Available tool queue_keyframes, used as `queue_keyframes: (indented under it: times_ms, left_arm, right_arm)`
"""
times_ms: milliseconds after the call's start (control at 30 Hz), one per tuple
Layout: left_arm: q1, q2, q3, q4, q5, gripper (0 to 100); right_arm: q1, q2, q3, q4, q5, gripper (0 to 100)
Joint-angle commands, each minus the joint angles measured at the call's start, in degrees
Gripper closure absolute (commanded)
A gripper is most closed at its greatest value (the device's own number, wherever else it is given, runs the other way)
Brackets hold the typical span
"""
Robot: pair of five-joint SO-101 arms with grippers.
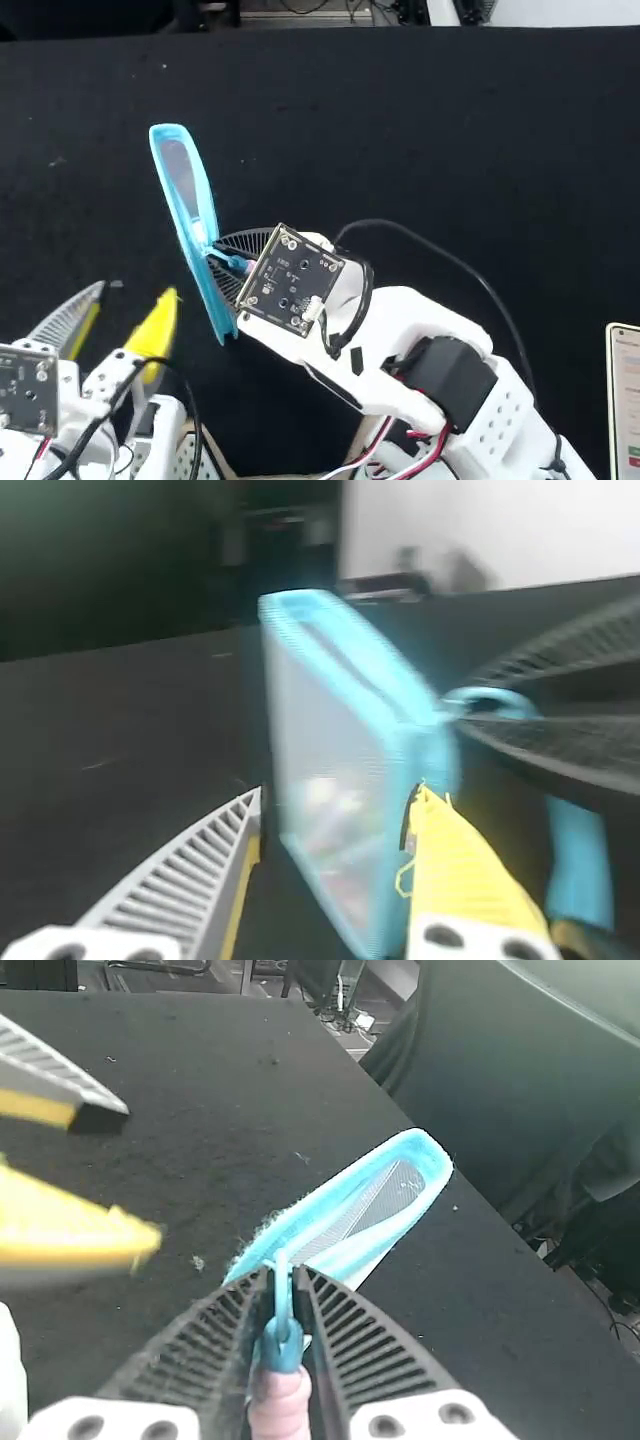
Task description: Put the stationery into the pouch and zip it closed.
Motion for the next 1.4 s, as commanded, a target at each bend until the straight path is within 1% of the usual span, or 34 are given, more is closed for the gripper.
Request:
queue_keyframes:
  times_ms: [0, 67, 167, 433, 567, 700, 867, 1000, 1033, 1100, 1200, 1233, 1300, 1367]
  left_arm:
    - [16.75, 0.35, -1.36, -0.18, 4.04, 76]
    - [20.62, 0.53, 1.27, -0.35, 3.96, 76]
    - [20.97, 0.18, 7.52, -3.34, 3.87, 76]
    - [13.41, 0.09, 18.95, -14.77, 3.78, 76]
    - [12.35, 0.09, 24.04, -18.99, 3.78, 76]
    - [12.35, 0.09, 28.18, -20.22, 3.78, 76]
    - [12.35, 0.09, 28.97, -19.78, 3.78, 76]
    - [12.35, 0.09, 29.32, -19.69, 3.69, 77]
    - [12.35, 0.09, 29.41, -19.69, 3.69, 78]
    - [12.35, 0.09, 29.32, -19.69, 3.69, 84]
    - [12.79, 0.09, 28.88, -19.78, 3.78, 97]
    - [12.79, 0.09, 28.79, -19.69, 3.78, 97]
    - [12.44, 0.09, 28.70, -19.69, 3.78, 95]
    - [12.44, 0.00, 28.62, -19.69, 3.78, 97]
  right_arm:
    - [-1.05, 0.04, -2.51, -2.02, 0.53, 98.7]
    - [-1.05, -0.04, -2.51, -1.85, 0.53, 98.7]
    - [-0.97, -0.31, -2.51, -1.76, 0.53, 98.7]
    - [-0.97, -0.40, -2.51, -1.76, 0.53, 98.7]
    - [-0.97, -0.40, -2.51, -1.67, 0.53, 98.7]
    - [-0.97, -0.40, -2.51, -1.67, 0.53, 98.7]
    - [-0.70, -0.48, -2.15, -1.67, 0.53, 98.7]
    - [2.37, -0.48, -0.75, -1.76, 0.53, 98.7]
    - [3.34, -0.48, -0.48, -1.76, 0.53, 98.7]
    - [4.84, -0.48, -0.31, -1.76, 0.53, 98.7]
    - [5.63, -0.48, -0.31, -1.85, 0.53, 98.7]
    - [5.63, -0.48, -0.31, -1.85, 0.53, 98.7]
    - [5.63, -0.48, -0.31, -1.76, 0.53, 98.7]
    - [5.71, -0.48, -0.31, -1.76, 0.53, 98.7]
